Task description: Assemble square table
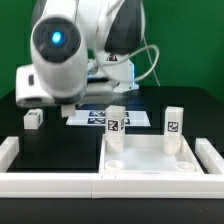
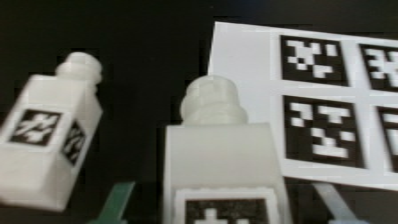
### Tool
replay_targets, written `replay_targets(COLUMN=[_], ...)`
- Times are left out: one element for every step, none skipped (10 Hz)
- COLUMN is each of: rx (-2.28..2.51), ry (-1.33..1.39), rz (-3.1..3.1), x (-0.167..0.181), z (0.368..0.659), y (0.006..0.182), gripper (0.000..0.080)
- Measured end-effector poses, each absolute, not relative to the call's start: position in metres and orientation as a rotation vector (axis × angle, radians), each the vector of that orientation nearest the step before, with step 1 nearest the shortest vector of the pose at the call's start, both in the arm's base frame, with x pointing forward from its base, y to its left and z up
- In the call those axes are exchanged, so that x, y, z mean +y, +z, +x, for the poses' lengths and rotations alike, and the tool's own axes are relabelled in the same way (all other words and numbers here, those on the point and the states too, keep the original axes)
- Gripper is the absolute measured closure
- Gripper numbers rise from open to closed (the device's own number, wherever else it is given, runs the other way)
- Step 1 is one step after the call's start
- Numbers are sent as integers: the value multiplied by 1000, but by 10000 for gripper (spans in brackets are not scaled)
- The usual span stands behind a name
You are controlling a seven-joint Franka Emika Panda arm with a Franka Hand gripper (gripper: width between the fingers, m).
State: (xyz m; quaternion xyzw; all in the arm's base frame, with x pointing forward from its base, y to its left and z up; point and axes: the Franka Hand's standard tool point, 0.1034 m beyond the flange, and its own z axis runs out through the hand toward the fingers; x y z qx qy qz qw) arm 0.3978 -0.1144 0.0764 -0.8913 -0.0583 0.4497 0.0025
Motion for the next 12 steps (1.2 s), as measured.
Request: replay_targets(rx=[-182, -197, -207, -214, -227, -261, -297, -339, -288, -185, 32, 115], ry=[1401, 1367, 1300, 1225, 1104, 1015, 922, 720, 591, 444, 226, 95], rz=[-2806, -2831, -2865, -2901, -2953, -2969, -2982, -3051, -3077, -3109, -3114, -3090], x=[-113, -111, -112, -113, -113, -110, -105, -92, -74, -52, -26, -13], z=[416, 426, 428, 430, 436, 443, 469, 506, 525, 549, 579, 588], y=[105, 117, 110, 109, 110, 115, 126, 145, 159, 168, 171, 173], gripper=[512, 512, 512, 512, 512, 512, 512, 512, 512, 512, 512, 512])
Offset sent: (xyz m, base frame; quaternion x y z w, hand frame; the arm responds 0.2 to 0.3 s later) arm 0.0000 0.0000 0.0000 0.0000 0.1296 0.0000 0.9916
